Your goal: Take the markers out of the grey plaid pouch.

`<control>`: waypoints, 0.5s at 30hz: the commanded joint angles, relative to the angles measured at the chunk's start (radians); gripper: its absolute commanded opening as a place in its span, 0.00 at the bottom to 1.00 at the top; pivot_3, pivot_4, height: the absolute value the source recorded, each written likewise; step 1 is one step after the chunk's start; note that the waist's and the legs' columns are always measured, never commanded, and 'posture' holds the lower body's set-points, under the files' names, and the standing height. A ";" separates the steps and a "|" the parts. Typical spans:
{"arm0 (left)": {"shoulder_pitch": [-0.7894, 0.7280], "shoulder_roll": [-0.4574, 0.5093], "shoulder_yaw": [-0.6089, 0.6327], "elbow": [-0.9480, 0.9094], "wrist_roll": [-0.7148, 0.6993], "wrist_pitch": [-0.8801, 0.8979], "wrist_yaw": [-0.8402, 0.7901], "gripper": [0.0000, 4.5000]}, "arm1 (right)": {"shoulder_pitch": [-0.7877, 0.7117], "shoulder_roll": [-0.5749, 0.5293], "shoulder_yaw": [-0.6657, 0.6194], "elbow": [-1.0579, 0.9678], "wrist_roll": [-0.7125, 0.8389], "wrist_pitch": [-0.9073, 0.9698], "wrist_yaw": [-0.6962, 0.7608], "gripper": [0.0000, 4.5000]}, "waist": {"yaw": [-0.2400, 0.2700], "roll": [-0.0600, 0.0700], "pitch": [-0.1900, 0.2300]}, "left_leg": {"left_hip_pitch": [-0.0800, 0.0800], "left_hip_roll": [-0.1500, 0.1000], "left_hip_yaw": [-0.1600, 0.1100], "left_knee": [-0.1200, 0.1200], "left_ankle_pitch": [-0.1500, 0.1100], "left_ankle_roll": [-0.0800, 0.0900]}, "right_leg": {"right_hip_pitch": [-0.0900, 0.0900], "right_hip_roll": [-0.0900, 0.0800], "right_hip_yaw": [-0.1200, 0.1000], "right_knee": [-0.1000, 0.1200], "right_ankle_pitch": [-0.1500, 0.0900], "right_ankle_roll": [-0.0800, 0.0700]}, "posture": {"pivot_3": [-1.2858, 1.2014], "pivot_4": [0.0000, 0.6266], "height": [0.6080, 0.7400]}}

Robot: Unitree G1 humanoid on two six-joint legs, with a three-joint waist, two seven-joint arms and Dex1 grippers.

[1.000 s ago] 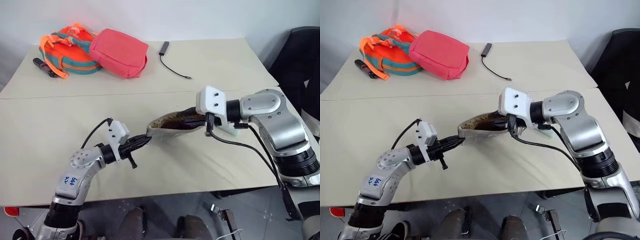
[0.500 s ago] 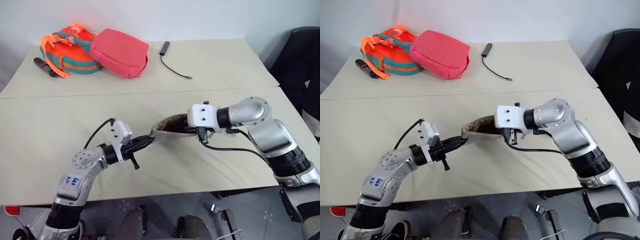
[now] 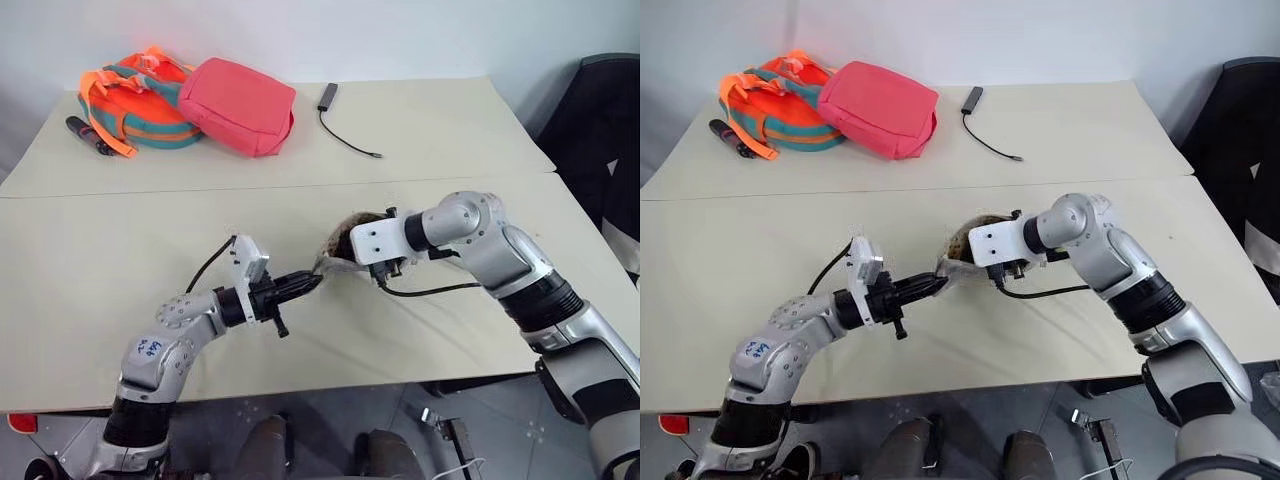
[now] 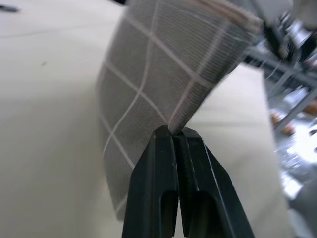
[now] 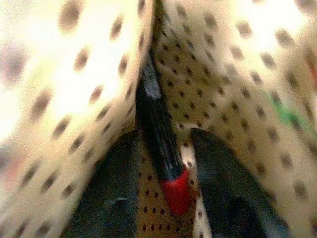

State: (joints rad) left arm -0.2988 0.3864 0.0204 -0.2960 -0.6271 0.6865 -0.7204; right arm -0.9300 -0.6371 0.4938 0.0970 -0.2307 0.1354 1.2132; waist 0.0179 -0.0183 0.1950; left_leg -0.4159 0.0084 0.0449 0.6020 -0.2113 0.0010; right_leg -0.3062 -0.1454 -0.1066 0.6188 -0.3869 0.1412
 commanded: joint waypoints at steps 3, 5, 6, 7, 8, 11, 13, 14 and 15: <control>-0.019 0.000 0.049 -0.013 -0.158 0.131 -0.015 0.00 | -0.009 -0.030 -0.048 -0.128 0.051 0.059 0.081 0.54 | 0.000 0.000 0.000 | 0.000 0.000 0.000 0.000 0.000 0.000 | 0.000 0.000 0.000 0.000 0.000 0.000 | 0.52 0.24 1.00; -0.004 0.010 0.044 -0.017 -0.181 0.166 -0.026 0.00 | -0.022 -0.040 -0.057 -0.153 0.059 0.096 0.107 0.54 | 0.000 0.000 0.000 | 0.000 0.000 0.000 0.000 0.000 0.000 | 0.000 0.000 0.000 0.000 0.000 0.000 | 0.52 0.24 1.00; 0.001 0.013 0.043 -0.019 -0.187 0.175 -0.028 0.00 | -0.025 -0.042 -0.061 -0.162 0.062 0.114 0.117 0.54 | 0.000 0.000 0.000 | 0.000 0.000 0.000 0.000 0.000 0.000 | 0.000 0.000 0.000 0.000 0.000 0.000 | 0.52 0.24 1.00; 0.007 0.015 0.041 -0.020 -0.193 0.184 -0.030 0.00 | -0.027 -0.045 -0.062 -0.170 0.065 0.134 0.128 0.54 | 0.000 0.000 0.000 | 0.000 0.000 0.000 0.001 0.000 0.000 | 0.000 0.000 0.000 0.000 0.000 0.000 | 0.52 0.24 1.00; 0.019 0.023 0.033 -0.017 -0.184 0.183 -0.035 0.00 | -0.023 -0.048 -0.054 -0.173 0.059 0.135 0.136 0.54 | 0.000 0.000 0.000 | 0.000 0.000 0.000 0.001 0.000 0.000 | 0.000 0.000 0.000 0.000 0.000 0.000 | 0.52 0.24 1.00; 0.039 0.024 0.028 0.006 -0.158 0.171 -0.025 0.00 | 0.002 -0.045 -0.016 -0.177 0.033 0.121 0.147 0.54 | 0.000 0.000 0.000 | 0.000 0.000 0.000 0.001 0.000 0.000 | 0.000 0.000 0.000 0.000 0.000 0.000 | 0.52 0.24 1.00; 0.046 0.032 0.015 0.010 -0.126 0.142 -0.027 0.00 | 0.019 -0.036 0.007 -0.160 0.009 0.101 0.135 0.54 | 0.000 0.000 0.000 | 0.000 0.000 0.000 0.001 0.000 0.000 | 0.000 0.000 0.000 0.000 0.000 0.000 | 0.52 0.24 1.00; 0.048 0.038 0.008 0.006 -0.115 0.131 -0.031 0.00 | 0.024 -0.034 0.017 -0.143 -0.006 0.078 0.123 0.54 | 0.000 0.000 0.000 | 0.000 0.000 0.000 0.001 0.000 0.000 | 0.000 0.000 0.000 0.000 0.000 0.000 | 0.52 0.24 1.00; 0.050 0.040 0.005 0.003 -0.111 0.125 -0.031 0.00 | 0.024 -0.030 0.022 -0.128 -0.018 0.068 0.114 0.54 | 0.000 0.000 0.000 | 0.000 0.000 0.000 0.001 0.000 0.000 | 0.000 0.000 0.000 0.000 0.000 0.000 | 0.52 0.24 1.00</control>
State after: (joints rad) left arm -0.2557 0.4178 0.0282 -0.2694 -0.7471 0.8372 -0.7400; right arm -0.9100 -0.6704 0.5096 -0.0316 -0.2259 0.2308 1.3406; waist 0.0180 -0.0184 0.1950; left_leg -0.4162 0.0084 0.0447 0.6033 -0.2116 0.0008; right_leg -0.3060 -0.1451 -0.1063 0.6188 -0.3869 0.1411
